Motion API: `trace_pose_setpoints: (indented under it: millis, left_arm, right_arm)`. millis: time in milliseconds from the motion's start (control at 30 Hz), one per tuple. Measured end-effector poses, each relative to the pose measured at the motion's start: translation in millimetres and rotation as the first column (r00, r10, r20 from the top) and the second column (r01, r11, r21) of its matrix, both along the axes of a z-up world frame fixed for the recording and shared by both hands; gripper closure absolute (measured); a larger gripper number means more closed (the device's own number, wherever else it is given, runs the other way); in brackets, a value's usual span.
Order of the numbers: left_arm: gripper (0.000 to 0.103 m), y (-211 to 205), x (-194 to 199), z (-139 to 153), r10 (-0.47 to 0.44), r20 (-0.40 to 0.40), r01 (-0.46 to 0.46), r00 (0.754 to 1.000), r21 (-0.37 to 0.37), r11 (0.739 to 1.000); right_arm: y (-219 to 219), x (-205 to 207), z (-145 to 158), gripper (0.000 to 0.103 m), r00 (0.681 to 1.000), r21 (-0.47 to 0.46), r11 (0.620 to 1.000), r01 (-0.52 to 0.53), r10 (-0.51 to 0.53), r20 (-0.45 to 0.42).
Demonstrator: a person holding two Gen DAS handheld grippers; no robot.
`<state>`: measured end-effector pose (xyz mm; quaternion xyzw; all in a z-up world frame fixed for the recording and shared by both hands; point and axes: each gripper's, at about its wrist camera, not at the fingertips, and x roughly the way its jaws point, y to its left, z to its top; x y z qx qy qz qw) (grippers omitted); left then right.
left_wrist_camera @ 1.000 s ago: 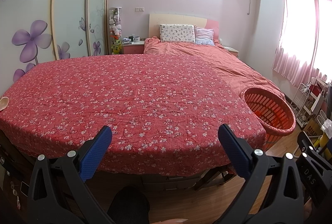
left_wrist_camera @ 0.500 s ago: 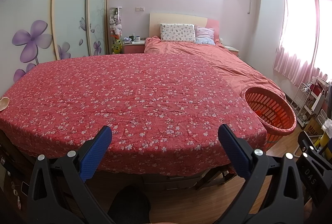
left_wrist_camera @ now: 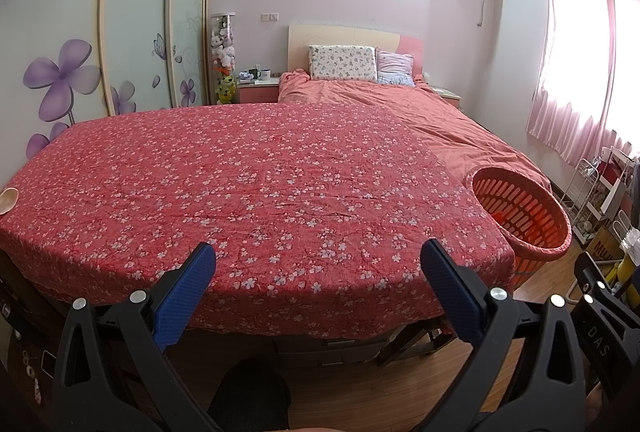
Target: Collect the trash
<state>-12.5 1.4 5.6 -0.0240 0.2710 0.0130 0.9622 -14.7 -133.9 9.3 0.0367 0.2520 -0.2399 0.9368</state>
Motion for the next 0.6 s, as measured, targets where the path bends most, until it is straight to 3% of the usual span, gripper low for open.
trace_pose_setpoints:
  millis: [600]
  left_arm:
    - [0.002, 0.9, 1.9, 1.7, -0.001, -0.006, 0.001, 1.0, 0.005, 1.0]
  right_arm:
    - [0.7, 0.2, 0.6, 0.005, 1.0, 0.0, 1.0, 0.001, -0.001, 0.0]
